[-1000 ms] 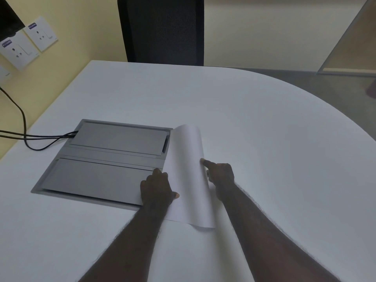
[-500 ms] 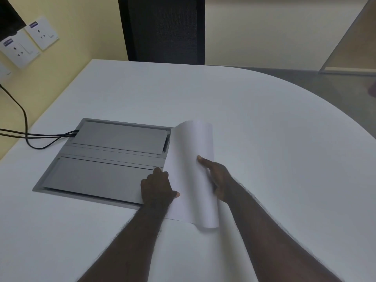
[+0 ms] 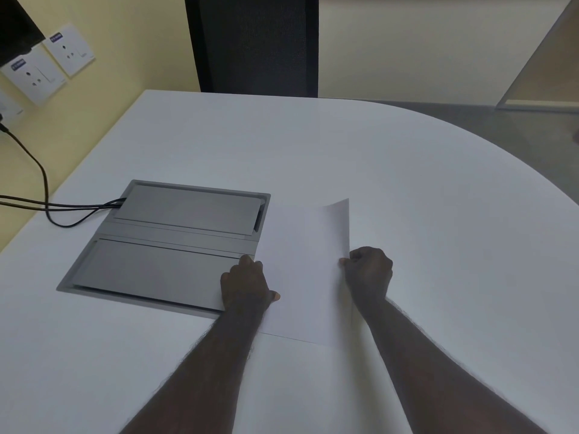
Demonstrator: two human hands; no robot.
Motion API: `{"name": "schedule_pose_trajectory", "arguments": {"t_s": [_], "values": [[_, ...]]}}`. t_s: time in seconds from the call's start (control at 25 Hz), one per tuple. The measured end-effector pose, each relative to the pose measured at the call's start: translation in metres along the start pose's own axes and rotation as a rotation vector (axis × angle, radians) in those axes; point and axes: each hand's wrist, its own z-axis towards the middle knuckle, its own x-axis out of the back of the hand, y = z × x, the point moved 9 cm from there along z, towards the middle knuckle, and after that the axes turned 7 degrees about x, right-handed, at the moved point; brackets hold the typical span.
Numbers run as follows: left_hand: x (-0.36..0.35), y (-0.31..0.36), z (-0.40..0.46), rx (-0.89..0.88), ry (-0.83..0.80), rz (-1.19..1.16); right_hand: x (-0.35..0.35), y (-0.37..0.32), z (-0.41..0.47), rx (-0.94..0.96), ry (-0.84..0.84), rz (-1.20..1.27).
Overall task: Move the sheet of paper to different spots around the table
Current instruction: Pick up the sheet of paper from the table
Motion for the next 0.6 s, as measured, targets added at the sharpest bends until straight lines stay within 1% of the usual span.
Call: {"name": "schedule_pose_trajectory", "arguments": {"t_s": [0.16, 0.28, 0.44, 0.6], "values": [[-0.002, -0.002, 0.000, 0.006, 0.021, -0.024, 0.004, -0.002, -0.010, 0.020, 0.048, 0.054], [-0.002, -0.005, -0.004, 0.012, 0.054, -0.094, 0.004, -0.005, -0.018, 0.052, 0.088, 0.082], [0.004, -0.019, -0.013, 0.061, 0.115, -0.372, 0.010, -0.009, -0.022, 0.113, 0.159, 0.056], [0.015, -0.036, -0.019, 0.122, 0.182, -0.687, 0.009, -0.016, -0.020, 0.150, 0.086, 0.251]]}}
